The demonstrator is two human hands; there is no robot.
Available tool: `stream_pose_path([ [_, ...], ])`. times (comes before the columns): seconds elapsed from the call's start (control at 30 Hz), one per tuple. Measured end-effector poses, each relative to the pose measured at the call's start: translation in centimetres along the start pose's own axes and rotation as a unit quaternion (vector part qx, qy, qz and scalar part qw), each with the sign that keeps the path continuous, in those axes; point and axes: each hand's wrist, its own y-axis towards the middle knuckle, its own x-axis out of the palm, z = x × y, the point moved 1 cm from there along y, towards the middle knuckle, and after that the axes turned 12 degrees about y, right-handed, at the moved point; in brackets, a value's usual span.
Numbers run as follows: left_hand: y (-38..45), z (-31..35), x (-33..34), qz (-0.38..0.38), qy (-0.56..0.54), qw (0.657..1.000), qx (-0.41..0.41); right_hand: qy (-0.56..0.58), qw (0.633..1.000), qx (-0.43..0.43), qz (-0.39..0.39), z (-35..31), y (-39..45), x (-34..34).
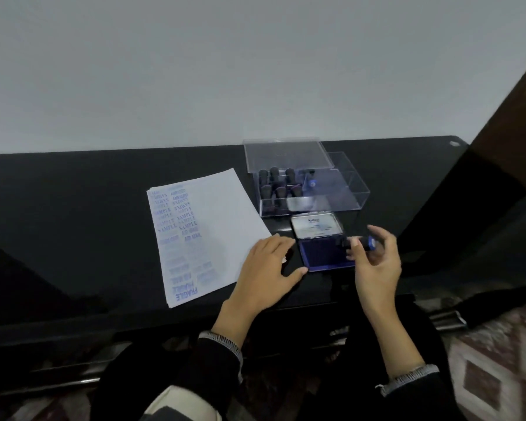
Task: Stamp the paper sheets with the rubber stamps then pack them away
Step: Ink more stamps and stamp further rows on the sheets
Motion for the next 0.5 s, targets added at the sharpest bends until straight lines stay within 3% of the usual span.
stream_pose_path([
  [0.27,0.5,-0.2,1.5,-0.030,0.068,0.997,0.000,-0.194,0.966,-0.132,-0.112,1.2,-1.4,-0.4],
  [0.5,0.4,-0.1,1.7,-0.028,0.067,0.997,-0.002,-0.238,0.950,-0.160,-0.126,2.0,-1.8,-0.1],
])
